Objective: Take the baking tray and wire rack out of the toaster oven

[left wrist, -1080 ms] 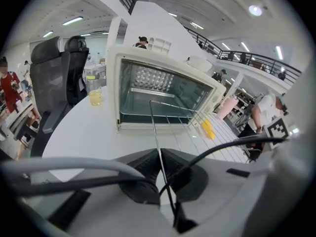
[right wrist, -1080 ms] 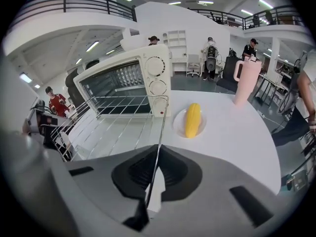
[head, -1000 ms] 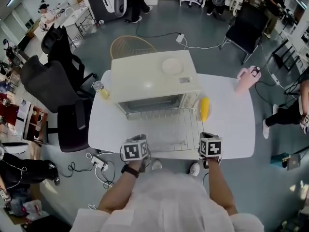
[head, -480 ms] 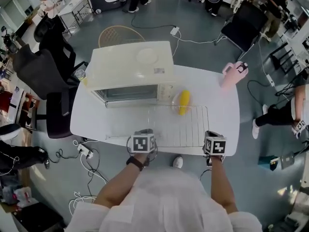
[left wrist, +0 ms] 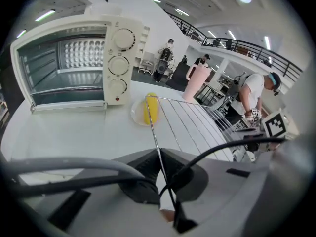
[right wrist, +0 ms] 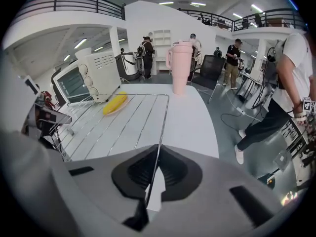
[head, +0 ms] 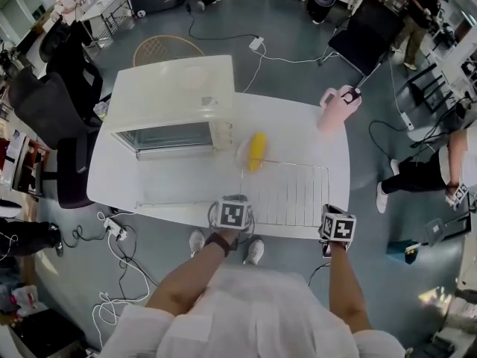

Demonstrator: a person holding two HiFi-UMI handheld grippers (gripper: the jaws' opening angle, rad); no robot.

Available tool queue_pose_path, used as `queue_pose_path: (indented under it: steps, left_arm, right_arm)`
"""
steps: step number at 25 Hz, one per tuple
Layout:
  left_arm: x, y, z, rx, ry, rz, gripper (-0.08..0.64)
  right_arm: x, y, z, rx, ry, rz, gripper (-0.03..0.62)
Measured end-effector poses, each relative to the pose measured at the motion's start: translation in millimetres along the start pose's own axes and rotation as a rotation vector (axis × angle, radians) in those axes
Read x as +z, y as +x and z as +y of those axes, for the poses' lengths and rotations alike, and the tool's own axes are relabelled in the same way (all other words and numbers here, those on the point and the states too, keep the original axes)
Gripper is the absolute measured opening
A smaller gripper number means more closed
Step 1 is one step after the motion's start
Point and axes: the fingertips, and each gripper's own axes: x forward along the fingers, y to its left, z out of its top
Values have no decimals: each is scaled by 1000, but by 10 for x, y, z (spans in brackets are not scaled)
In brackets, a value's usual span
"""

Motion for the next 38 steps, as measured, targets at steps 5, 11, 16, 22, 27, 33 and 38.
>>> queue_pose_path:
  steps: [5,11,16,22,27,33,38]
  left_arm:
    - [-36,315,-317,-1,64,-5,11]
    - [-44,579,-525,-2,90,36,11]
    - [-85,765,-515,6,105,61,11]
    - [-388,863,-786,-125,8,182,11]
    - [-170,978,-578,-26,88,92,11]
    - [-155,1015,-457,24,100,89,12]
    - [-379,1089,-761,-140,-22,182,14]
  right_arm:
    - [-315,45,-405,-5,67,10,4]
    - [-554,165,-707,-15,117,49,4]
    - [-673,286,-766,-2,166,74,5]
    - [-748,383,-782,14,180,106,5]
    - [-739,438,-809,36,177,133,5]
    - [-746,496,-768,57,185,155,5]
    - [-740,569,-747,82,203,160,5]
